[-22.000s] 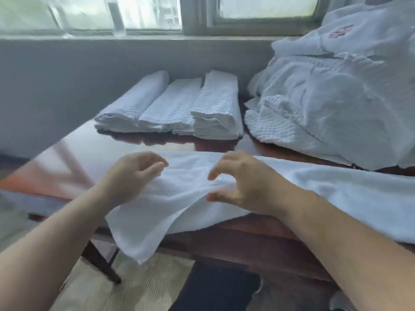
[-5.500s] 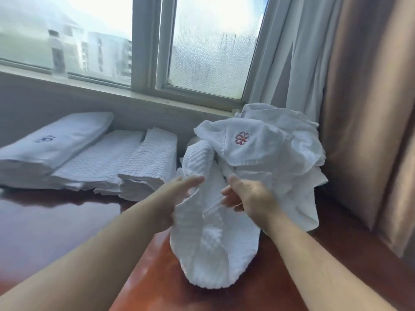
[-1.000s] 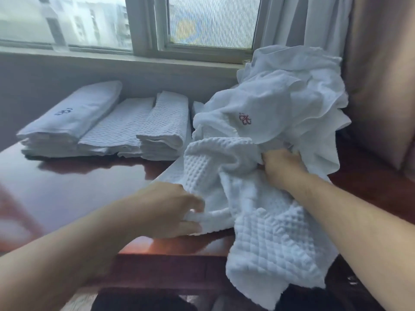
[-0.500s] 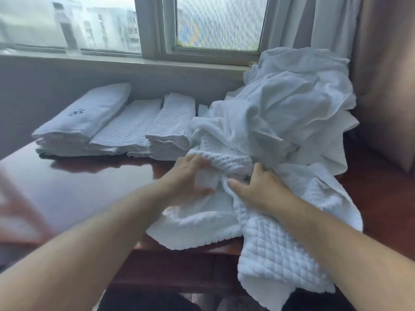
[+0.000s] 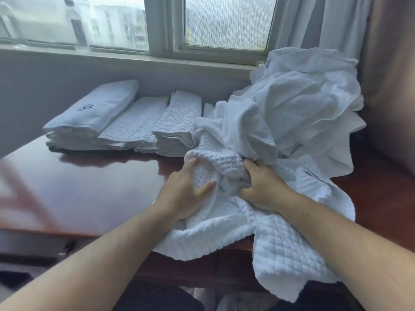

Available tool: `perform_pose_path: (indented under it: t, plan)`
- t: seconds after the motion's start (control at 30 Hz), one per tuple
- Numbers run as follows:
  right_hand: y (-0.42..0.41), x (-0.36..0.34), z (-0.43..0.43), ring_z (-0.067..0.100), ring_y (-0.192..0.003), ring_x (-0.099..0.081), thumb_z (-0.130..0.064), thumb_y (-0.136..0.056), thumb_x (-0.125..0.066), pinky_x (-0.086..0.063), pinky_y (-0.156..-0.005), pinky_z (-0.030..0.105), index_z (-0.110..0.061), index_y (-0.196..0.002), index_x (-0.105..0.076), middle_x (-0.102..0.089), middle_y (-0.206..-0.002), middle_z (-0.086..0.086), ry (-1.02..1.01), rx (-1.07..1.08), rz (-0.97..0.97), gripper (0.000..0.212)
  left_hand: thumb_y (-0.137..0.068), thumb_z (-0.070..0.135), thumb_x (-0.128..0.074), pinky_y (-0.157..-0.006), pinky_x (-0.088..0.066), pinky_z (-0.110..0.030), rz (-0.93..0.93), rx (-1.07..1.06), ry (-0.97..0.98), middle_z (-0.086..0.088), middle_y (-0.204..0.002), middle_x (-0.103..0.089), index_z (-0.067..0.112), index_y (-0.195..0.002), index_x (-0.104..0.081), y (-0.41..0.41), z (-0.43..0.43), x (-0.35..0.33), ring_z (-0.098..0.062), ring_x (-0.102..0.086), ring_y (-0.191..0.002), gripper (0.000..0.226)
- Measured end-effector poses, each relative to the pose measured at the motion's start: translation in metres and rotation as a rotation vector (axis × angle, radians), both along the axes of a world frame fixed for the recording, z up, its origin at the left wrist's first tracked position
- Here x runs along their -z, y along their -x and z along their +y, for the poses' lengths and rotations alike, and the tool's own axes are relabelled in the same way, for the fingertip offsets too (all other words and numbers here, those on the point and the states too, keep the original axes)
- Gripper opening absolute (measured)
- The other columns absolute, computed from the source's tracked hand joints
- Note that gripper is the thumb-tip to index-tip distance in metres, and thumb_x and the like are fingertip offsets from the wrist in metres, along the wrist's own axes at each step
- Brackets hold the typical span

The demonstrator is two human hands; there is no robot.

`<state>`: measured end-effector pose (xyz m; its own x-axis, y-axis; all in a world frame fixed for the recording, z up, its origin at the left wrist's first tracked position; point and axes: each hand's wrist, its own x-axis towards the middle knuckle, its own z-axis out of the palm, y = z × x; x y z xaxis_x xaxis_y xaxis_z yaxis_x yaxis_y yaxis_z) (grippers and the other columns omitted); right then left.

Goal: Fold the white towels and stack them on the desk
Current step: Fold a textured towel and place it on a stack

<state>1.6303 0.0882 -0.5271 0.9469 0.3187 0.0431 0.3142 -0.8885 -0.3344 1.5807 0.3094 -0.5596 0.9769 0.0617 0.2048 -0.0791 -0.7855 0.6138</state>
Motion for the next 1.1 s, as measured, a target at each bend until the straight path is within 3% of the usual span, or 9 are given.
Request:
perform_pose_path:
  t: [0.17,0.27,0.37,0.53,0.63,0.77,0.87,0.97,1.1]
  plan:
    - [0.011,-0.001,0.007,0.027,-0.115,-0.045,-0.05,-0.076,-0.042,-0.041,-0.099,0.045,-0.024,-0.111,-0.045,-0.051,-0.118,0.0,-0.089,-0.026,0.032,0.043,-0.092,0.064,-0.051,-0.106,-0.038,-0.035,0.095,0.287,-0.104,-0.009,-0.151,-0.047,0.051,-0.155,0.003,0.015,0.009,0.004,-0.027,-0.042,-0.138,0.084]
    - [0.016,0.001,0.005,0.024,-0.105,-0.056,-0.036,-0.084,-0.046,-0.047,-0.095,0.046,-0.019,-0.105,-0.056,-0.063,-0.108,-0.003,-0.353,-0.019,0.074,0.029,-0.101,0.044,-0.048,-0.075,-0.053,-0.046,-0.01,0.177,0.399,-0.029,-0.113,-0.059,0.04,-0.152,-0.02,0.019,0.008,-0.005,-0.043,-0.06,-0.102,0.059]
    - [0.021,0.008,0.001,0.016,-0.093,-0.064,-0.022,-0.092,-0.051,-0.052,-0.084,0.04,-0.021,-0.1,-0.065,-0.07,-0.097,-0.005,-0.456,-0.034,0.11,0.016,-0.105,0.026,-0.047,-0.091,-0.054,-0.048,-0.029,-0.148,0.669,-0.009,-0.111,-0.064,0.023,-0.146,-0.028,0.008,0.008,-0.011,-0.034,-0.065,-0.104,0.045]
    - [0.025,0.009,-0.008,0.012,-0.067,-0.053,-0.039,-0.08,-0.037,-0.041,-0.062,0.035,-0.019,-0.074,-0.049,-0.06,-0.072,-0.004,-0.357,0.055,0.05,0.024,-0.081,0.057,-0.075,-0.101,-0.051,-0.046,0.332,-0.075,0.389,0.001,-0.135,-0.058,0.02,-0.153,-0.031,-0.003,0.001,-0.028,-0.026,-0.061,-0.119,0.092]
    - [0.013,0.003,-0.023,0.018,-0.074,-0.056,-0.043,-0.094,-0.039,-0.04,-0.063,0.035,-0.021,-0.076,-0.054,-0.062,-0.08,-0.002,-0.151,0.106,0.078,0.032,-0.078,0.04,-0.084,-0.089,-0.058,-0.041,0.25,0.072,0.406,0.004,-0.106,-0.074,0.021,-0.118,-0.066,-0.001,-0.009,-0.027,-0.017,-0.07,-0.1,0.048]
    - [-0.008,-0.009,-0.036,0.033,-0.097,-0.059,-0.057,-0.099,-0.034,-0.044,-0.079,0.039,-0.015,-0.1,-0.06,-0.066,-0.108,0.013,0.019,0.316,-0.068,0.05,-0.079,0.065,-0.069,-0.08,-0.054,-0.034,-0.048,-0.077,0.374,0.008,-0.097,-0.067,0.038,-0.121,-0.054,0.005,0.0,-0.033,-0.011,-0.066,-0.09,0.052]
    - [-0.015,-0.008,-0.027,0.039,-0.115,-0.054,-0.062,-0.099,-0.033,-0.043,-0.091,0.046,-0.011,-0.117,-0.057,-0.063,-0.122,0.018,0.054,0.426,-0.177,0.059,-0.08,0.071,-0.059,-0.06,-0.048,-0.03,-0.241,-0.093,0.493,0.01,-0.07,-0.07,0.045,-0.093,-0.07,0.015,0.023,-0.042,-0.011,-0.068,-0.067,0.031]
    - [-0.014,0.004,-0.009,0.041,-0.124,-0.045,-0.059,-0.1,-0.028,-0.038,-0.098,0.05,-0.013,-0.12,-0.056,-0.059,-0.13,0.017,0.011,0.403,-0.145,0.058,-0.087,0.049,-0.068,-0.055,-0.036,-0.026,-0.099,-0.173,0.221,0.01,-0.058,-0.058,0.035,-0.085,-0.068,0.021,0.04,-0.036,-0.017,-0.058,-0.062,0.014]
    - [-0.008,0.016,0.002,0.041,-0.122,-0.042,-0.056,-0.103,-0.027,-0.037,-0.098,0.051,-0.014,-0.118,-0.057,-0.057,-0.13,0.015,-0.039,0.398,-0.163,0.054,-0.093,0.049,-0.065,-0.065,-0.044,-0.021,0.181,-0.215,0.172,0.008,-0.092,-0.068,0.024,-0.104,-0.059,0.024,0.034,-0.021,-0.011,-0.065,-0.087,0.027]
